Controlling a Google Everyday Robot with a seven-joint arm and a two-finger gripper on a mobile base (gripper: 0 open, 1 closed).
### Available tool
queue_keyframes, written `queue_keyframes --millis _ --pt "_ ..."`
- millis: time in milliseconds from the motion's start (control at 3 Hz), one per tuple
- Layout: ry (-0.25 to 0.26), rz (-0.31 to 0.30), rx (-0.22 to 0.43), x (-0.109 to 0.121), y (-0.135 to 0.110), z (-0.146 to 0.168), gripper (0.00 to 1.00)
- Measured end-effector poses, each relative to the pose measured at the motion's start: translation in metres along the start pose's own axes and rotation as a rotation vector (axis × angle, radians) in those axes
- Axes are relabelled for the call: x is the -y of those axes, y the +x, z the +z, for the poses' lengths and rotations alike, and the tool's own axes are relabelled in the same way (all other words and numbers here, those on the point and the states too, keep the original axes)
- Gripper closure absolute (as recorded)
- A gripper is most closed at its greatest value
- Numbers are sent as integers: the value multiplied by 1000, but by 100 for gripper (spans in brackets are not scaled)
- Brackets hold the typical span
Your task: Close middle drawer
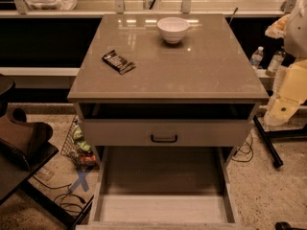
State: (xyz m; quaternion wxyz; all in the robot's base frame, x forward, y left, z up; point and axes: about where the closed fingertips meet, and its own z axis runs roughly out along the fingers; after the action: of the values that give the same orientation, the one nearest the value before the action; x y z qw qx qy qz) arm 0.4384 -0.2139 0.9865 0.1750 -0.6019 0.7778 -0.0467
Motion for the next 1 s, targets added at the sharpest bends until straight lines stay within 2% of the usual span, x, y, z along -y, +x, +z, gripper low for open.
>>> queue_keyframes --millis 333,667,1000 --pt "0 0 0 0 0 0 0" --pt "8 23 32 -1 17 15 0" --pt "26 62 102 -12 55 40 0"
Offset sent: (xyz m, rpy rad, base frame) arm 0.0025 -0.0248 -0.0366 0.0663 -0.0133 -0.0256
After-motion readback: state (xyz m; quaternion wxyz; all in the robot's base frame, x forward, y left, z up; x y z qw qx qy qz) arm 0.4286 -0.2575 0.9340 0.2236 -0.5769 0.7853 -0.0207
